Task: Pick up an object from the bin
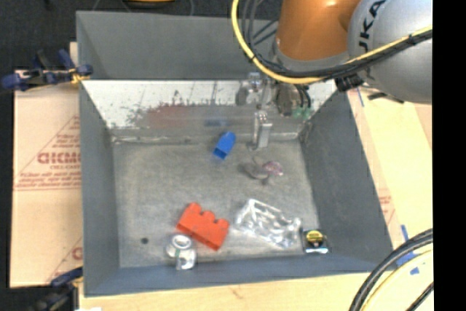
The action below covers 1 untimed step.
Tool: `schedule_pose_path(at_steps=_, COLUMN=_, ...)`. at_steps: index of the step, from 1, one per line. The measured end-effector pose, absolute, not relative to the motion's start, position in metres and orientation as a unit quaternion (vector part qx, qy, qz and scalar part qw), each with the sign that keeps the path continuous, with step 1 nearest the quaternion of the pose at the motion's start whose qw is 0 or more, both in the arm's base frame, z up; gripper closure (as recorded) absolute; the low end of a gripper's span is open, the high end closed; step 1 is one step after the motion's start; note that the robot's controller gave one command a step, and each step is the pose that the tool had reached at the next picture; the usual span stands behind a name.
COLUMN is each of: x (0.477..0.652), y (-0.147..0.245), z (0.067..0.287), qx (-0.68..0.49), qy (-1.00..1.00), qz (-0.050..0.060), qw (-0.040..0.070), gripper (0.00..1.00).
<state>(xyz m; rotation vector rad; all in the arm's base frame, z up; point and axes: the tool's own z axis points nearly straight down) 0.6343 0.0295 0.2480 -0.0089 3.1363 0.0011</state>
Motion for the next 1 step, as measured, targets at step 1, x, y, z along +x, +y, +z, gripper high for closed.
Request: schedule_pose_path(at_steps=1, x=0.6086, y=-0.0161, z=0.1615, qx=0.074, qy=0.997, qz=-0.001, qw=-0.002, gripper=0.0)
